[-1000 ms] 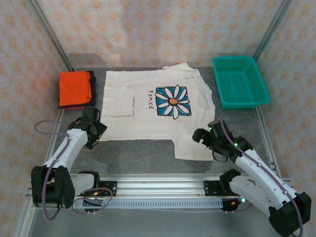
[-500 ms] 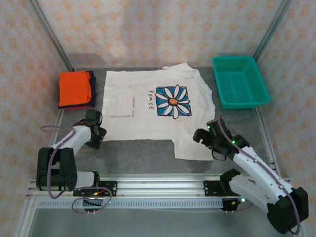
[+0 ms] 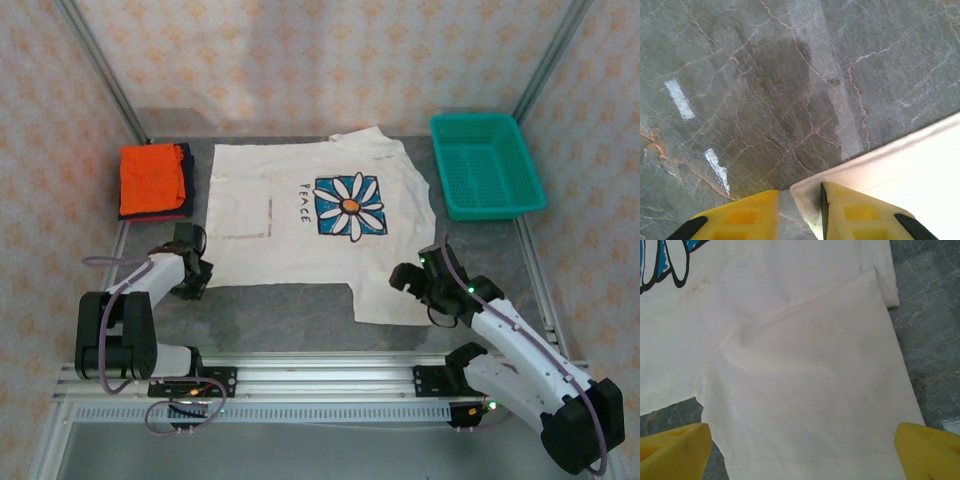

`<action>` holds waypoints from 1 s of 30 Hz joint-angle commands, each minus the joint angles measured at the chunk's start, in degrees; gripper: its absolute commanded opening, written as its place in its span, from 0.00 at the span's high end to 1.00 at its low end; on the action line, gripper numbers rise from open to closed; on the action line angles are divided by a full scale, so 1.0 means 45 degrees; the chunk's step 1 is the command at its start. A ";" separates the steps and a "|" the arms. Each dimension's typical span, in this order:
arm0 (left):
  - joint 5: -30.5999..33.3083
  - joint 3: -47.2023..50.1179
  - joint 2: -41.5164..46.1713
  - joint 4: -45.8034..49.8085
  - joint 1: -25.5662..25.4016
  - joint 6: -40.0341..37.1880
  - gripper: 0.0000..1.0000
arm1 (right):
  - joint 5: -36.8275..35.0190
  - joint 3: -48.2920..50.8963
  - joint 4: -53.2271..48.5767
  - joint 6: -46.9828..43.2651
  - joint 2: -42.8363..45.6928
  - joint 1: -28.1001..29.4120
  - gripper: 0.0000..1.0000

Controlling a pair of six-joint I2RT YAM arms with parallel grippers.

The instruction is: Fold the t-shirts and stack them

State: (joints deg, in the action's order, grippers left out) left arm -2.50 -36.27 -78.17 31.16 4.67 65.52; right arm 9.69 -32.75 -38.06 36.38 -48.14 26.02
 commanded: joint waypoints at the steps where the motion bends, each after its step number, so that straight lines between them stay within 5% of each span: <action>1: 0.0205 0.0014 -0.0354 -0.1036 0.0115 -0.0035 0.73 | 0.0071 0.0113 0.0190 0.0177 0.0151 -0.0079 0.06; 4: 0.0247 -0.0108 -0.0052 -0.0883 0.0115 -0.0064 0.61 | 0.0114 0.0071 0.0228 0.0139 0.0170 -0.0074 0.06; 7: 0.0504 -0.0330 0.0152 -0.0592 0.0110 -0.0183 0.58 | 0.0200 0.0081 0.0328 0.0158 0.0170 -0.0072 0.07; 30: 0.0194 -0.0441 -0.0338 -0.0947 0.0231 -0.0168 0.64 | 0.0586 0.0306 0.0636 0.0377 0.0190 -0.0078 0.08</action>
State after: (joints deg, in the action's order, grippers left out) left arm -2.59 -38.54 -78.61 27.68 5.04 64.49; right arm 12.25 -31.59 -35.77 37.47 -48.03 26.02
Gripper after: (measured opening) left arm 0.359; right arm 0.920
